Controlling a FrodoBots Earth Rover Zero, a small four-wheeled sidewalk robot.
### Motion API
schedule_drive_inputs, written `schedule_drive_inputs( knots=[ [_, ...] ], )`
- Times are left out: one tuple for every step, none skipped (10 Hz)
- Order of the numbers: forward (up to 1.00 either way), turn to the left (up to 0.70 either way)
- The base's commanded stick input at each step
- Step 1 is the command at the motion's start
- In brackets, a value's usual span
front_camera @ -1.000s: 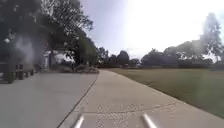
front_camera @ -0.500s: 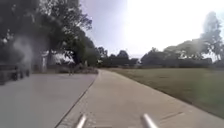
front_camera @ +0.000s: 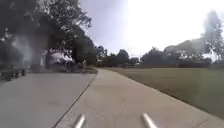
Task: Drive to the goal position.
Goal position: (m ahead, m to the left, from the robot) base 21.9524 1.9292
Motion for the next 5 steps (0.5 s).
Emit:
schedule_drive_inputs(
  knots=[
    [0.70, 0.00],
    [0.70, 0.00],
    [0.70, 0.00],
    [0.70, 0.00],
    [0.70, 0.00]
  ],
)
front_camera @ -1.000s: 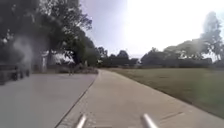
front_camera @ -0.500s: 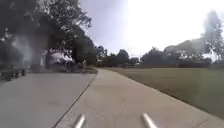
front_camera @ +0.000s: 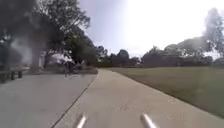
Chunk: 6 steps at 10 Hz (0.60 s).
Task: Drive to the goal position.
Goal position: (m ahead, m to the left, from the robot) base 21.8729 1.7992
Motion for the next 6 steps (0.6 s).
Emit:
schedule_drive_inputs(
  knots=[
    [0.70, 0.00],
    [0.70, 0.00],
    [0.70, 0.00],
    [0.70, 0.00],
    [0.70, 0.00],
    [0.70, 0.00]
  ],
)
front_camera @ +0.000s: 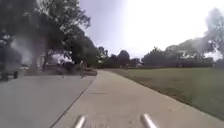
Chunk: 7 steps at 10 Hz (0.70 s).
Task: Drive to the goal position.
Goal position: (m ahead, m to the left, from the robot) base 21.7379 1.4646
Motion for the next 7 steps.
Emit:
schedule_drive_inputs(
  knots=[
    [0.70, -0.01],
    [0.70, -0.12],
    [0.70, -0.22],
    [0.70, -0.22],
    [0.70, -0.11],
    [0.70, 0.00],
    [0.70, 0.00]
  ],
)
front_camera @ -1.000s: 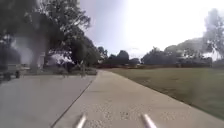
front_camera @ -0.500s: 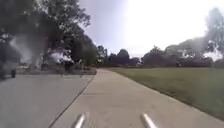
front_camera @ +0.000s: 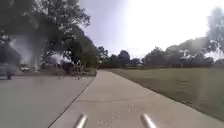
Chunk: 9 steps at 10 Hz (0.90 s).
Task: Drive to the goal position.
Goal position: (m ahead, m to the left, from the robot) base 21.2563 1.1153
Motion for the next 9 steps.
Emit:
schedule_drive_inputs(
  knots=[
    [0.70, 0.00],
    [0.70, 0.00],
    [0.70, 0.00],
    [0.70, 0.00],
    [0.70, 0.00],
    [0.70, 0.00],
    [0.70, 0.00],
    [0.70, 0.00],
    [0.70, 0.00]
  ],
)
